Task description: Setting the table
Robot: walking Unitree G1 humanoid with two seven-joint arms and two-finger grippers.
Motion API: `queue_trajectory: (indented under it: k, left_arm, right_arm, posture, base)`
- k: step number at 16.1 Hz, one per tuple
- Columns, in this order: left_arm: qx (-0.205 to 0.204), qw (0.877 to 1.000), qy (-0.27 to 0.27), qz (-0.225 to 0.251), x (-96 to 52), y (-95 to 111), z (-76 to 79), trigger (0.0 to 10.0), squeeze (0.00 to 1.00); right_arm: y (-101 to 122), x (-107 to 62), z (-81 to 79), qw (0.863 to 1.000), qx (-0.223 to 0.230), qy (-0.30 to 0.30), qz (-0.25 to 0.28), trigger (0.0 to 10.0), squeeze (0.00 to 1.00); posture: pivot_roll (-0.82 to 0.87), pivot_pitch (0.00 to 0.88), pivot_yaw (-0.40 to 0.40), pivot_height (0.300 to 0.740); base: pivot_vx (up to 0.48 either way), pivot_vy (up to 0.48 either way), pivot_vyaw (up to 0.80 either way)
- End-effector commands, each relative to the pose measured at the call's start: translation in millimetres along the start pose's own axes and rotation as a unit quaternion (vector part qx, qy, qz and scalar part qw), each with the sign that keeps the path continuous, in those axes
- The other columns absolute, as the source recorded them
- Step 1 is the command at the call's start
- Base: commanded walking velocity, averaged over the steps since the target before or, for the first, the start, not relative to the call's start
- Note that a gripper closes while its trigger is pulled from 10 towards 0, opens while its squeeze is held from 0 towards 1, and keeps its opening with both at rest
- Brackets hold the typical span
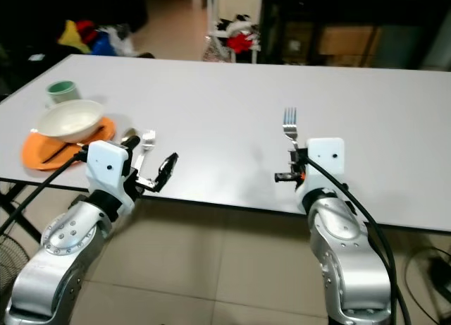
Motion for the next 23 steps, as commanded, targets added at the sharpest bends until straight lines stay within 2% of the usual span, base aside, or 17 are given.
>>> queue_trajectory:
  k: [1, 7, 11, 14, 18, 20, 23]
  left_arm:
    - [0.004, 1.0, 0.001, 0.005, 1.3, 2.9, -1.8, 10.0, 0.0]
    - [0.017, 1.0, -0.012, 0.0, 2.9, 0.8, -1.5, 10.0, 0.0]
    - [0.04, 0.998, -0.045, -0.008, 2.6, -2.6, 3.4, 10.0, 0.0]
    - [0.042, 0.998, -0.052, -0.008, 2.0, -2.7, 4.9, 10.0, 0.0]
    - [0.054, 0.992, -0.112, -0.022, -6.7, -7.5, 18.0, 10.0, 0.0]
    - [0.053, 0.99, -0.13, -0.027, -10.0, -9.3, 21.7, 10.0, 0.0]
    - [0.044, 0.981, -0.187, -0.032, -17.7, -10.6, 34.6, 10.0, 0.0]
  right_arm:
    - [2.2, -0.1, -3.3, 1.0, 0.001, 0.011, 0.0, 10.0, 0.0]
    - [-11.9, 3.2, -15.6, 0.998, -0.006, 0.042, -0.04, 10.0, 0.0]
    - [-29.1, 13.2, -21.5, 0.995, -0.019, 0.033, -0.095, 10.0, 0.0]
    - [-37.7, 20.4, -24.7, 0.992, -0.012, 0.022, -0.125, 10.0, 0.0]
    - [-53.3, 31.7, -18.8, 0.987, 0.005, -0.025, -0.16, 10.0, 0.0]
    - [-57.2, 34.4, -19.5, 0.986, 0.011, -0.037, -0.164, 10.0, 0.0]
    - [-57.8, 39.1, -15.9, 0.986, 0.019, -0.061, -0.157, 10.0, 0.0]
  posture:
    - [0.04, 0.0, 0.044, 0.74]
    - [0.05, 0.0, 0.053, 0.74]
    - [0.05, 0.0, 0.058, 0.74]
    - [0.06, 0.0, 0.056, 0.74]
    - [0.09, 0.0, 0.061, 0.74]
    - [0.09, 0.0, 0.063, 0.74]
    - [0.09, 0.0, 0.068, 0.74]
  base:
    - [0.322, 0.0, -0.8]
    - [0.313, 0.0, 0.0]
    - [0.0, 0.0, 0.0]
    - [0.0, 0.0, 0.0]
    - [0.0, 0.0, 0.0]
    - [0.0, 0.0, 0.0]
    - [0.0, 0.0, 0.0]
Point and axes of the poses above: a point about 5 cm out from each wrist's last joint towards the gripper, its own x axis pointing out of the wrist towards the gripper, its own y axis along the axis of the wrist's last joint, z = x × y, the point moved 4 cm from there along x, pointing out of the wrist towards the gripper, and after that the axes turned 6 degrees about x, right-handed, at the moved point
